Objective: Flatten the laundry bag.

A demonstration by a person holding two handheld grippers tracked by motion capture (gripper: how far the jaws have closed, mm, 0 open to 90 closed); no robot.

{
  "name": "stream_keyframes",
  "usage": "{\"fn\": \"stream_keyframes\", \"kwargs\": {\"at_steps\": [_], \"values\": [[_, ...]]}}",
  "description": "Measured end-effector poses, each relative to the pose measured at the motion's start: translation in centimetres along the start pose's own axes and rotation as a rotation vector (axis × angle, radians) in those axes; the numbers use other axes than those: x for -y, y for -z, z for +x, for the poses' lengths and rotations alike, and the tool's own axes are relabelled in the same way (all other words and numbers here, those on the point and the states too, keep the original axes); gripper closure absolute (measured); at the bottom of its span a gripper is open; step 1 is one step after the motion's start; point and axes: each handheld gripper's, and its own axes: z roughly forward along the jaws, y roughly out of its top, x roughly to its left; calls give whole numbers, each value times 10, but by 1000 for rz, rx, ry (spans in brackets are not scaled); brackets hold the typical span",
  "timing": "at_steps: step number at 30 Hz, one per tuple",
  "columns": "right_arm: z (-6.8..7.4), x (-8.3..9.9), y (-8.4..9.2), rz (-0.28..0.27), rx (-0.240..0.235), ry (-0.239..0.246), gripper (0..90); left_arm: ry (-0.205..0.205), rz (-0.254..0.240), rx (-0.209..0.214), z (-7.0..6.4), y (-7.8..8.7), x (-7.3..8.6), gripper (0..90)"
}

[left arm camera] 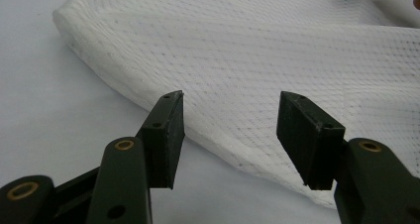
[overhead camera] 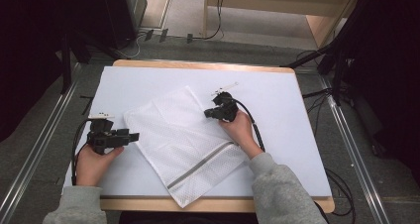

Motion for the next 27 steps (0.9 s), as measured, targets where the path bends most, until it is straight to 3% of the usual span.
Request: {"fn": "stream_keyframes", "kwargs": {"at_steps": [5,17,27], "values": [[-4,0,5,-4,21,-6,896,-3,7,6,-1,-3,-1,451],[-39,13,26,-37,80,-94,895,-27,24,30,-8,-13,-7,451],[-57,28,43,-60,131,-159,894,-54,45,61,-17,-29,-16,452]]}}
